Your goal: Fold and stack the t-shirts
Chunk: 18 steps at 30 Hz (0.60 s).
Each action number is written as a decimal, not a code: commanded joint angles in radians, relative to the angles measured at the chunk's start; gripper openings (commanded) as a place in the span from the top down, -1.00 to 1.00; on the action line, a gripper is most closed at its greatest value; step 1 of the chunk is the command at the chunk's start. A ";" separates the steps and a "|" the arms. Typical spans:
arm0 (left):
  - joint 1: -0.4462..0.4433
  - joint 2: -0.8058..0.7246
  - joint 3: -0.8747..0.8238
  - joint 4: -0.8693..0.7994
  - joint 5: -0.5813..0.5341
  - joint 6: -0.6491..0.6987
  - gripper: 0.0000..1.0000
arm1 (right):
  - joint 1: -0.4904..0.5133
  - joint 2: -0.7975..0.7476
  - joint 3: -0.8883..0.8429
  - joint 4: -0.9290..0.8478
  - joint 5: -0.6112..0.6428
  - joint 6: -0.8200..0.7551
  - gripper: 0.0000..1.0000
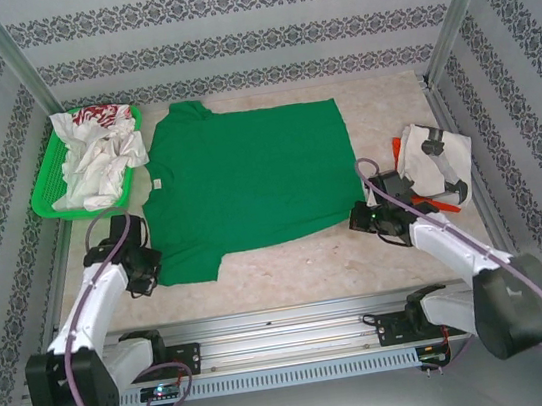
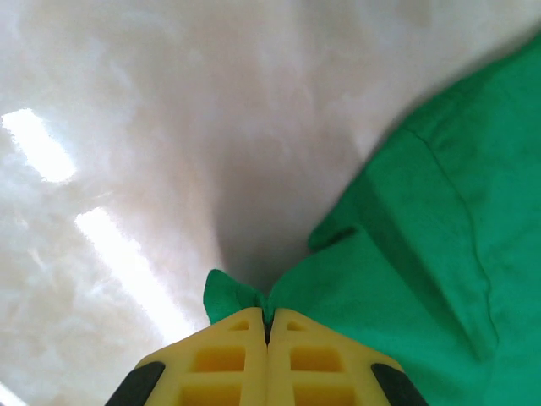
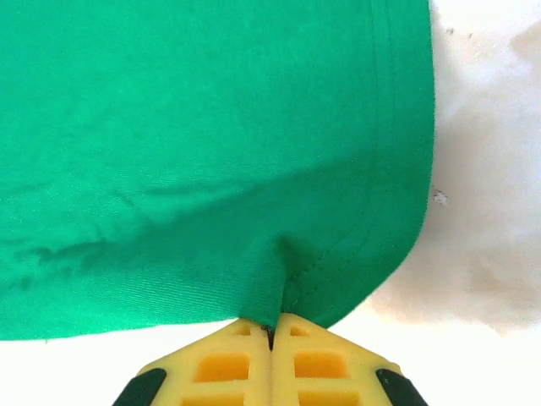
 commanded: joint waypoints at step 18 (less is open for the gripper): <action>-0.016 -0.005 0.147 -0.117 0.012 0.046 1.00 | 0.004 -0.238 0.008 -0.196 0.056 0.015 1.00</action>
